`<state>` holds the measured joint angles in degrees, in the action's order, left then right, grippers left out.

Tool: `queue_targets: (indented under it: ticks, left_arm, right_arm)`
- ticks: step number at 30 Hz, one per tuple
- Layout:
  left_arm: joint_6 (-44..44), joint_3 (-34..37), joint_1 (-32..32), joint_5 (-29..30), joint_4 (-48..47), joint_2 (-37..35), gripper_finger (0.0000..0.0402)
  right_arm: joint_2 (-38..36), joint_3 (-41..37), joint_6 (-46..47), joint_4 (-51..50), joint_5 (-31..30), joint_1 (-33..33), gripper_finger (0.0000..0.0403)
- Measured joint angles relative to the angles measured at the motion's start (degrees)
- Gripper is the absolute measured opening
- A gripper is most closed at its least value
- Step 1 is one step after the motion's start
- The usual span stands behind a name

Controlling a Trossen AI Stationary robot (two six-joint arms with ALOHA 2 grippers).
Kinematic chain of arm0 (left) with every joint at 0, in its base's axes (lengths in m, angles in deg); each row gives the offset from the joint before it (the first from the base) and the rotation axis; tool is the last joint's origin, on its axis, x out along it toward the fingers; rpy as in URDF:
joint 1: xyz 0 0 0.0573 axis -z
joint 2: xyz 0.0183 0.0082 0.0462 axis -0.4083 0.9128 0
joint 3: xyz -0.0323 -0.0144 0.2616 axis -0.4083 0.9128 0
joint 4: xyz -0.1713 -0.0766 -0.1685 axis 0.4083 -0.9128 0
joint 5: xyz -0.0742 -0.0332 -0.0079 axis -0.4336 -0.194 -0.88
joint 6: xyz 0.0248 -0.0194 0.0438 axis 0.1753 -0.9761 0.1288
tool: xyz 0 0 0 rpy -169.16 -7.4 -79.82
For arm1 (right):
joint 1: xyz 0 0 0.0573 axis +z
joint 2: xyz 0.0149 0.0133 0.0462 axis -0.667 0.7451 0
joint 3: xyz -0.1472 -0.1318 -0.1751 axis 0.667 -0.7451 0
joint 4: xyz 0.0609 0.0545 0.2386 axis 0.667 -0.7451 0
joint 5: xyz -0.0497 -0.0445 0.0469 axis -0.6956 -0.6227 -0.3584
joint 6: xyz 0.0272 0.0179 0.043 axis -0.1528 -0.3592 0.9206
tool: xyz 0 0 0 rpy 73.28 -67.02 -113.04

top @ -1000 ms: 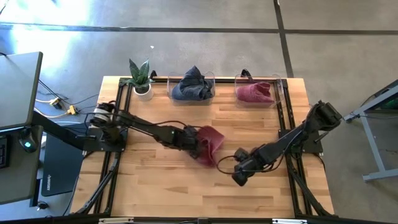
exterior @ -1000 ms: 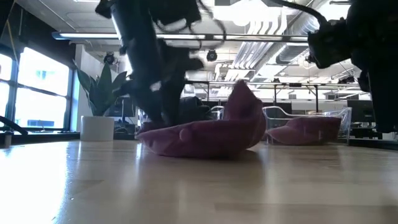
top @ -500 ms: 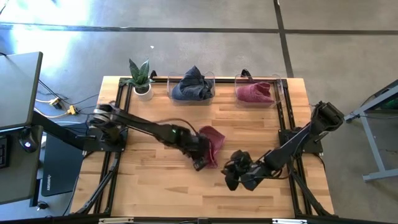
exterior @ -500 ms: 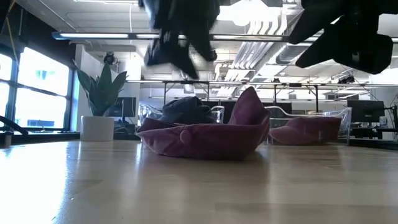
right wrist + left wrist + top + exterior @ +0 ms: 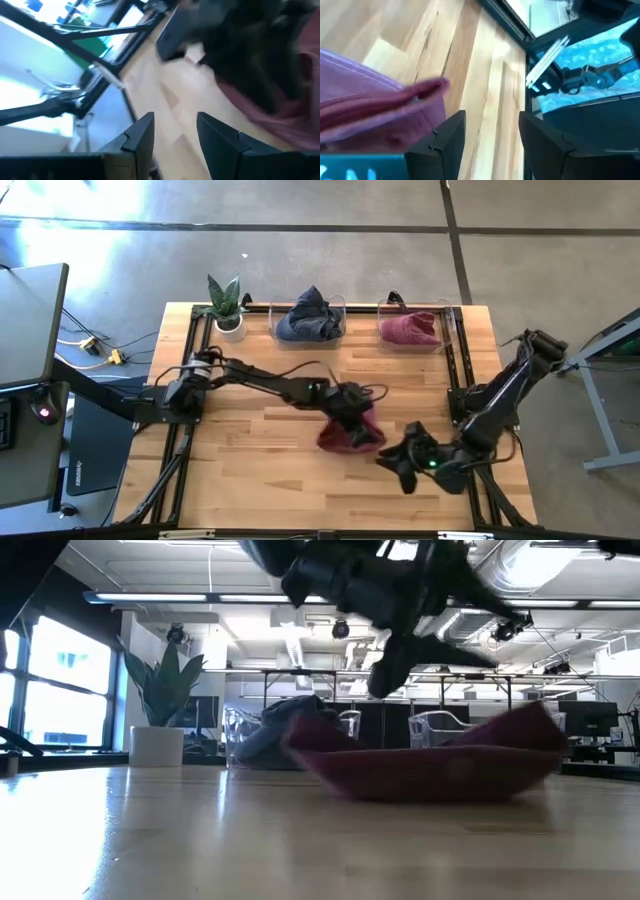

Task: Pick & Place hat
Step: Put the red cap into the right transparent bin

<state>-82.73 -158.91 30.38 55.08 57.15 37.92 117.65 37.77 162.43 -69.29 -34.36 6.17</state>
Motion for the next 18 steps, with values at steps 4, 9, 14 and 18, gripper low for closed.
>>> queue_targets:
  ticks: [4, 9, 14, 18]
  left_arm:
    - [3.05, -7.04, -0.41, -0.30, -10.16, 0.57, 0.0178]
    - [11.23, -20.47, -0.09, 2.95, -34.52, 0.26, 0.0178]
    - [17.30, -29.23, 1.30, 11.24, -57.58, 0.17, 0.0178]
    - [20.58, -29.44, 3.29, 15.21, -68.69, 0.34, 0.0178]
  right_arm:
    - [-1.75, 0.01, -0.61, -0.42, -0.39, 2.62, 0.0144]
    - [0.74, 0.01, -0.61, -0.22, 2.46, 3.25, 0.0144]
    - [6.19, 0.01, -5.20, 0.03, 6.41, 2.08, 0.0145]
    - [9.91, -0.02, -18.63, 0.72, 15.58, -1.00, 0.0160]
